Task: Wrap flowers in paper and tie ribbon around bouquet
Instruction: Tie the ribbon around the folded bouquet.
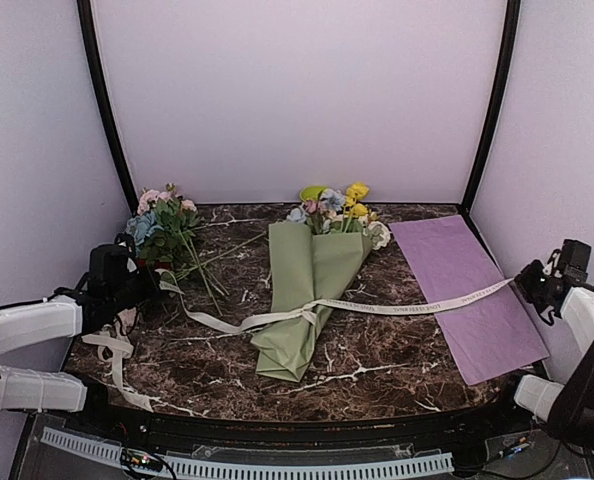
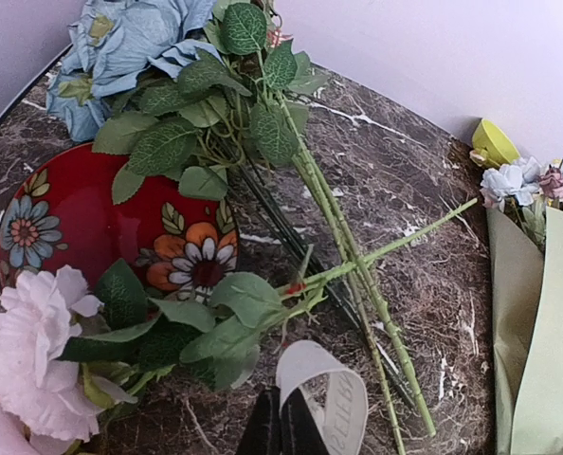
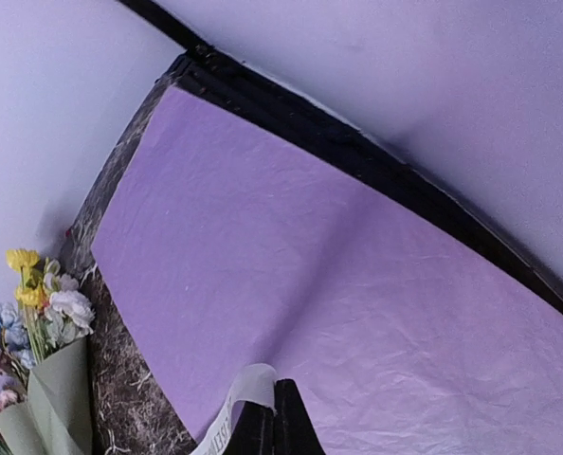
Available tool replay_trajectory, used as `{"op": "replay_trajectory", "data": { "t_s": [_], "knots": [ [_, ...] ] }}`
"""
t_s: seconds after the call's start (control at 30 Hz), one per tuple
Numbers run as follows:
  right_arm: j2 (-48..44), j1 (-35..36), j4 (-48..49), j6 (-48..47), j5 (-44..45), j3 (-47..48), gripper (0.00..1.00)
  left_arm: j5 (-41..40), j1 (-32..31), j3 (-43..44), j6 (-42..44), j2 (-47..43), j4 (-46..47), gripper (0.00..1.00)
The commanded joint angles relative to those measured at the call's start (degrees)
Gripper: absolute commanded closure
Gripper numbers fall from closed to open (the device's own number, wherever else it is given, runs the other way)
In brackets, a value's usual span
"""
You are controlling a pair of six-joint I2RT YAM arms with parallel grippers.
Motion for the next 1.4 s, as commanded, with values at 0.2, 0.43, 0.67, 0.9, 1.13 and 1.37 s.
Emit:
{"op": "replay_trajectory", "data": {
  "t_s": [0.2,0.43,0.67,0.9,1.13,1.37],
  "knots": [
    [5.2,33.2,-8.7,2.7,16.3,6.4,0.57,-1.0,-5.8,8.7,9.1,4.0,-7.2,0.48],
    [23.1,59.1,-27.9,0.4,32.3,25.8,0.0,-2.4,-19.4,18.2,27.9,7.5,-12.6,0.24],
    [37.6,76.3,-18.7,-18.9,18.9,34.2,0.03,33.4,-23.4,19.1,41.3,16.7,-14.7,0.34],
    [48.4,77.9,-9.9,-28.4,15.7,35.7,0.06,37.2,-23.7,23.1,50.7,28.8,-15.4,0.25],
    [53.3,77.9,-5.2,-31.9,20.1,35.7,0.04,29.3,-23.8,26.4,56.1,32.9,-19.9,0.22],
    [54.9,77.9,-3.2,-34.0,19.5,35.7,0.42,26.6,-23.8,26.1,60.0,33.9,-18.8,0.23]
  ]
}}
